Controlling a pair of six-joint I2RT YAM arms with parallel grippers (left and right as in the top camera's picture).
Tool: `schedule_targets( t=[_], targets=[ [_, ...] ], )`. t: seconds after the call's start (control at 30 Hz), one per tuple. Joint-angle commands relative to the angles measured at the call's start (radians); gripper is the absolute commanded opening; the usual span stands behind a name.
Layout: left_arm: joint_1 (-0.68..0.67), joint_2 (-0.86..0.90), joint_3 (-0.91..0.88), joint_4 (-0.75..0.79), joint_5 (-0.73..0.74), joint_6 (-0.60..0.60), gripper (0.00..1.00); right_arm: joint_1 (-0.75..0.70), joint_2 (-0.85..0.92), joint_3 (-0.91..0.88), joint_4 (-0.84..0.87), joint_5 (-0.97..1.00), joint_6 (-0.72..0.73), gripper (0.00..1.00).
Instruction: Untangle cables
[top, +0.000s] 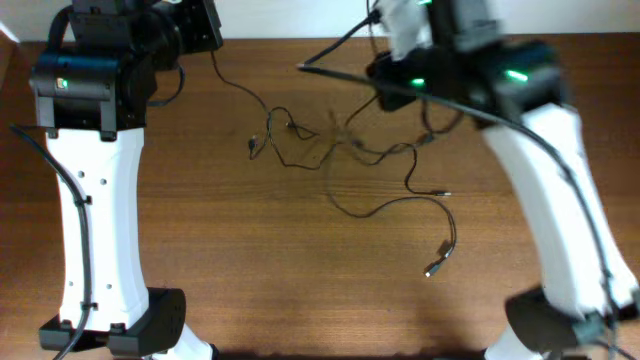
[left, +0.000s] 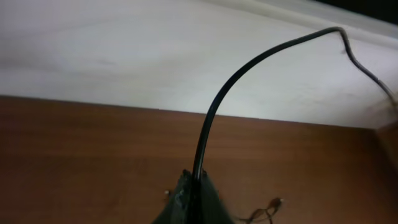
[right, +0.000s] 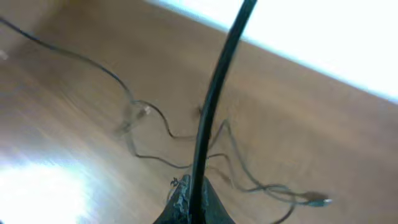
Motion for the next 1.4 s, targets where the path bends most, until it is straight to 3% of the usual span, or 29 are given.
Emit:
schedule_targets(
  t=[0.0,0.17,0.33,0.43,0.5,0.6,0.67,0.8,0.9,1.0,1.37],
  targets=[
    [0.005,-0.006,-0.002,-0.018,-0.093,-0.005,0.00,-0.007,-0.079,0.127,-0.079,-0.015,0.014,0.04],
    [0.004,0.015,-0.002,-0.023,-0.085,0.019,0.00,-0.007,-0.153,0.173,-0.128,0.037,0.038,0.04],
    [0.004,0.005,-0.002,0.132,0.215,0.244,0.00,-0.007,-0.149,0.165,-0.174,0.089,0.066,0.04],
    [0.004,-0.015,-0.002,0.185,0.263,0.246,0.00,-0.037,-0.148,0.166,-0.183,0.090,0.086,0.04],
    [-0.003,-0.010,-0.002,0.137,0.264,0.246,0.01,-0.072,-0.148,0.166,-0.186,0.063,0.089,0.04],
    [-0.003,0.017,-0.002,0.029,0.264,0.246,0.12,-0.114,-0.148,0.166,-0.195,0.022,0.089,0.04],
    [-0.002,0.054,-0.002,-0.050,0.256,0.262,0.31,-0.132,-0.148,0.166,-0.207,0.023,0.089,0.04],
    [-0.003,0.151,-0.002,-0.197,0.256,0.352,0.48,-0.132,-0.147,0.166,-0.217,0.031,0.089,0.04],
    [-0.002,0.230,-0.002,-0.294,0.246,0.456,0.69,-0.132,-0.147,0.166,-0.220,0.030,0.089,0.04],
    [-0.002,0.318,-0.002,-0.364,0.144,0.562,0.86,-0.132,-0.143,0.166,-0.223,0.031,0.088,0.04],
    [-0.007,0.570,-0.002,-0.356,0.178,0.598,0.83,-0.132,-0.124,0.166,-0.227,0.053,0.085,0.04]
  ],
)
